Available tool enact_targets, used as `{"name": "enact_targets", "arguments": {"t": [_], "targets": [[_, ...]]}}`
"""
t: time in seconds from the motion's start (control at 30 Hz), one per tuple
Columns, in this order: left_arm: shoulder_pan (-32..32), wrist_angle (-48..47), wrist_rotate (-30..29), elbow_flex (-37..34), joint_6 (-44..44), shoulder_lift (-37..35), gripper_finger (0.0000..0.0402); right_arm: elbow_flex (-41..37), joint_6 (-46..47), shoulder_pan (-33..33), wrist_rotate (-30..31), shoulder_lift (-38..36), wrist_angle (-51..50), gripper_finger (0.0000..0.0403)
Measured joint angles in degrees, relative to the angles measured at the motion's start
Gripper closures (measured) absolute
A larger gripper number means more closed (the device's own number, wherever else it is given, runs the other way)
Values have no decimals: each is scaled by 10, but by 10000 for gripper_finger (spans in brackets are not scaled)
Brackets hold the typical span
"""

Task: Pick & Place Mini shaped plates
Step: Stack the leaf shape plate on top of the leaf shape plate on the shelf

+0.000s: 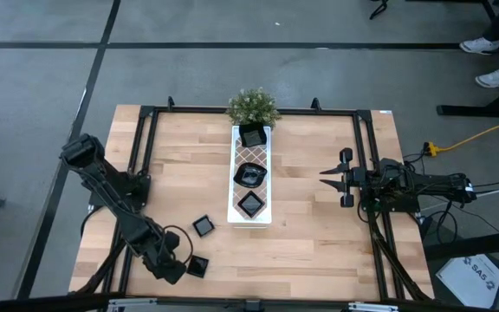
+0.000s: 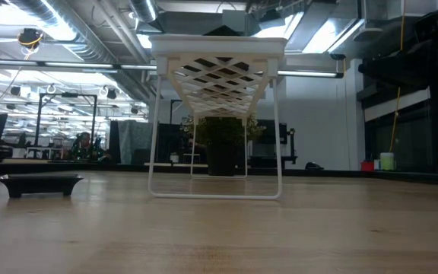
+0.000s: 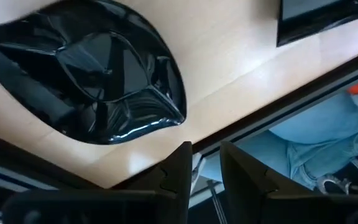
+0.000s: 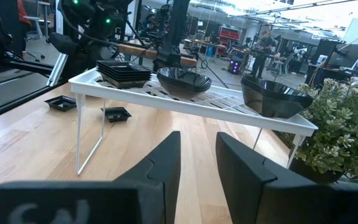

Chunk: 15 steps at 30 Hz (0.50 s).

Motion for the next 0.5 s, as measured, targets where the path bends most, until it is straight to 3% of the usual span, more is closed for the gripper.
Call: {"name": "enact_targets", "arguments": {"t": [0.5], "targets": [[13,-12,-24,0,32,46,322,0,0,0,0,0,0,301]]}}
